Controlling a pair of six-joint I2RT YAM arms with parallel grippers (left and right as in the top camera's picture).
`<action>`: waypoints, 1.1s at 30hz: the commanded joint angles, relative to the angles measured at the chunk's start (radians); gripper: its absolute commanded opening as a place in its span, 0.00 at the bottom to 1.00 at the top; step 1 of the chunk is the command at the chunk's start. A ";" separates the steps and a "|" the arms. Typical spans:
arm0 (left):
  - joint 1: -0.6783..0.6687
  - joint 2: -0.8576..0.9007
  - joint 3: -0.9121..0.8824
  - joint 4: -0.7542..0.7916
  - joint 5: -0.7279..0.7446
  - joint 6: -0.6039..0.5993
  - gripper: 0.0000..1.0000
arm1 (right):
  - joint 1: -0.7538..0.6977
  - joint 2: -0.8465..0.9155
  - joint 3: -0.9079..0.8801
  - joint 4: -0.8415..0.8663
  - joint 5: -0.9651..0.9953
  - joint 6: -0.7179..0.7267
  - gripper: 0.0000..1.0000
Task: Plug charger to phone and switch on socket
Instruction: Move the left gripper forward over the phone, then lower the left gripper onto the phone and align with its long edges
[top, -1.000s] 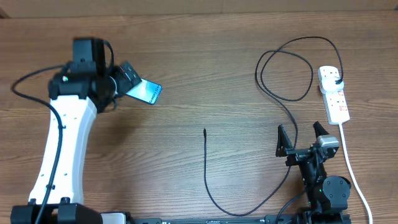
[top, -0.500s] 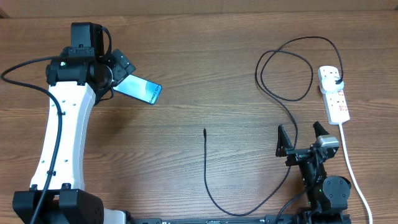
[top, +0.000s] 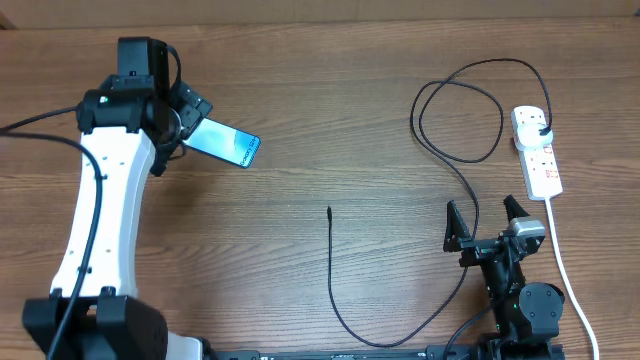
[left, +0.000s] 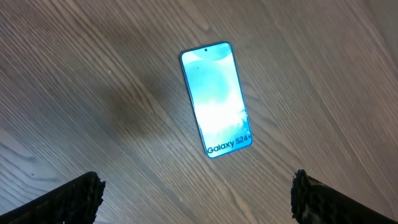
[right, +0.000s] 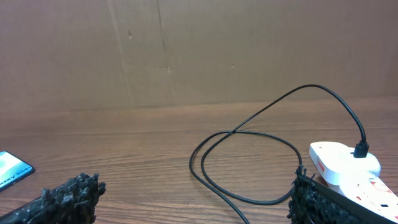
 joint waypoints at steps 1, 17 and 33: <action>-0.008 0.078 0.030 -0.015 -0.023 -0.071 1.00 | 0.006 -0.009 -0.010 0.003 0.009 0.007 1.00; -0.061 0.449 0.489 -0.283 -0.054 -0.106 1.00 | 0.006 -0.009 -0.010 0.003 0.009 0.007 1.00; -0.061 0.572 0.520 -0.282 -0.084 -0.221 1.00 | 0.006 -0.009 -0.010 0.003 0.009 0.007 1.00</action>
